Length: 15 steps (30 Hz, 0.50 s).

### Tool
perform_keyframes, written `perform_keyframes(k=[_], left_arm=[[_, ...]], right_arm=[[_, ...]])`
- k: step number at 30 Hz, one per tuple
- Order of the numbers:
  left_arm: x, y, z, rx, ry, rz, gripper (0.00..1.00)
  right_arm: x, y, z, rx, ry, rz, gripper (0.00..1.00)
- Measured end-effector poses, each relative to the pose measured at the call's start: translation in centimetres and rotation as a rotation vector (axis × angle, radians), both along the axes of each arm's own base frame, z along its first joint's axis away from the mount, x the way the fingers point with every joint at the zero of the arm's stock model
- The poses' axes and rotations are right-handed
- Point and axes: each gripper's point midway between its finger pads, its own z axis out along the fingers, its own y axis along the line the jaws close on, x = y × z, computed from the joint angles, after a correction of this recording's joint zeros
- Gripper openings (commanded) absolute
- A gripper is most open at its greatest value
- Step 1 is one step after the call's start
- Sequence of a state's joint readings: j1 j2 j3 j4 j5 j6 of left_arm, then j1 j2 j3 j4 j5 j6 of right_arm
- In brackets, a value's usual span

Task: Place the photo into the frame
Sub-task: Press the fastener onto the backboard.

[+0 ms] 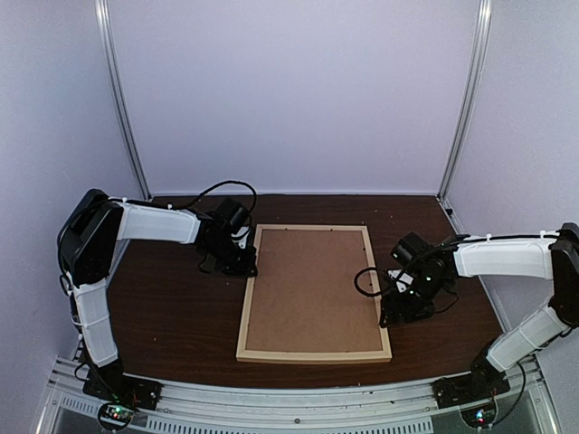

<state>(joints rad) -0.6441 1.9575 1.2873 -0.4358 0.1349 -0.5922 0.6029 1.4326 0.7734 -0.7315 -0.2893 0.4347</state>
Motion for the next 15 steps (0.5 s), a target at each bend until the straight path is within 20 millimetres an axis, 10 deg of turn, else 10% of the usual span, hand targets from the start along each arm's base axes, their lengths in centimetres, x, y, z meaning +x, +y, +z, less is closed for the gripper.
perform_keyframes(k=[15], left_arm=[[-0.01, 0.00, -0.02, -0.002, -0.002, 0.001, 0.24]], right_arm=[[-0.01, 0.38, -0.02, -0.026, 0.026, -0.001, 0.73]])
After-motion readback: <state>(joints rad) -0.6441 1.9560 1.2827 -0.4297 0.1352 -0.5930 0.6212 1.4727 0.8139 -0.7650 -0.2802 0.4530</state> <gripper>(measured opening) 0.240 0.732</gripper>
